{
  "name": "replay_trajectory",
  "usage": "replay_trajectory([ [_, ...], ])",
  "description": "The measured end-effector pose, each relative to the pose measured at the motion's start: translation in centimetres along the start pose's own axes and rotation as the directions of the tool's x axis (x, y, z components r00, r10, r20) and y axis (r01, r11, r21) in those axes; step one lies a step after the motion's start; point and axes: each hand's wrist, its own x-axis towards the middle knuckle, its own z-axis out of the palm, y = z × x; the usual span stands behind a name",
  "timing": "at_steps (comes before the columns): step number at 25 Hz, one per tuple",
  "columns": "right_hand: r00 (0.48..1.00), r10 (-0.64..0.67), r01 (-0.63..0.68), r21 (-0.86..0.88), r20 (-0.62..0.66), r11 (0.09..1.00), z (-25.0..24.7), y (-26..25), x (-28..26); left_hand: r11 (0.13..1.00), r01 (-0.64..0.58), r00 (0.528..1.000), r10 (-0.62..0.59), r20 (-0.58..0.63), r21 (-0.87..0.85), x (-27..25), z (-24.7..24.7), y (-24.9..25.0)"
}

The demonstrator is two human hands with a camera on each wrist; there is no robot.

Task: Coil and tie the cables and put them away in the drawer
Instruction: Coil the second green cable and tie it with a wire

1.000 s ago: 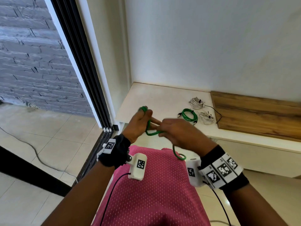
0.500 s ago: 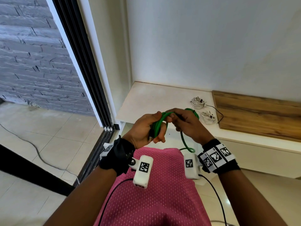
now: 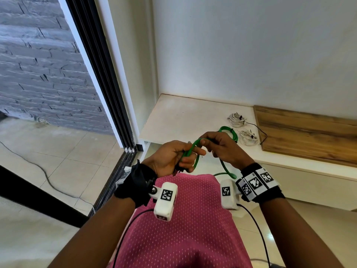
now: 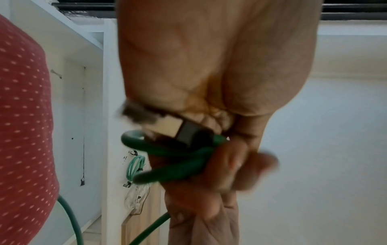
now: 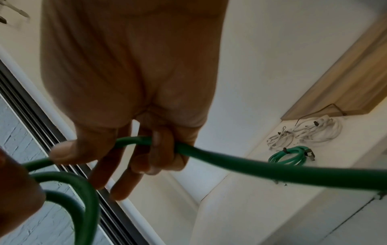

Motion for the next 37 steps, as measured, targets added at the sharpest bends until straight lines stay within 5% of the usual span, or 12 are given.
replay_trajectory([
  [5,0.987,0.130,-0.141,-0.110,-0.099,0.984,1.1,1.8,0.0,0.965,-0.209,0.974,0.191,-0.119,-0.160,0.3,-0.1,1.2],
  [7,0.975,0.217,-0.194,-0.293,0.050,0.936,2.8,2.1,-0.7,0.897,-0.355,0.922,0.289,-0.259,-0.262,0.1,-0.3,2.6],
  [9,0.920,0.264,-0.054,-0.575,0.289,0.816,4.0,1.8,-1.5,0.885,-0.439,0.844,0.345,-0.411,-0.158,0.3,-1.1,3.9],
  [12,0.892,0.127,0.284,-0.758,0.433,0.586,4.5,-0.3,-1.8,0.917,-0.340,0.763,0.399,-0.509,0.210,0.4,-1.9,3.7],
  [15,0.899,-0.140,0.418,-0.718,0.415,0.557,3.3,-3.7,-0.9,0.889,-0.243,0.816,0.403,-0.415,0.387,0.5,-0.7,1.8],
  [17,0.889,-0.294,0.457,-0.648,0.351,0.610,1.8,-5.1,0.0,0.858,-0.187,0.866,0.374,-0.332,0.478,0.4,0.6,0.9],
  [20,0.896,-0.430,0.425,-0.493,0.110,0.759,-1.9,-4.2,1.2,0.907,-0.146,0.951,0.238,-0.195,0.394,0.5,1.6,0.7],
  [23,0.966,-0.222,0.186,-0.246,-0.129,0.951,-4.2,-2.1,1.2,0.944,-0.185,0.966,0.226,-0.128,0.275,0.5,0.8,0.8],
  [30,0.981,-0.078,0.024,-0.289,-0.176,0.957,-1.3,2.6,0.7,0.904,-0.345,0.937,0.348,-0.031,-0.251,0.9,-0.3,0.9],
  [34,0.989,0.104,-0.023,-0.590,0.105,0.807,1.7,2.5,-0.1,0.858,-0.450,0.890,0.410,-0.197,-0.248,1.3,-0.3,1.5],
  [37,0.946,0.121,0.195,-0.826,0.301,0.530,3.7,1.2,-1.2,0.865,-0.500,0.802,0.451,-0.393,-0.028,1.7,-0.6,1.6],
])
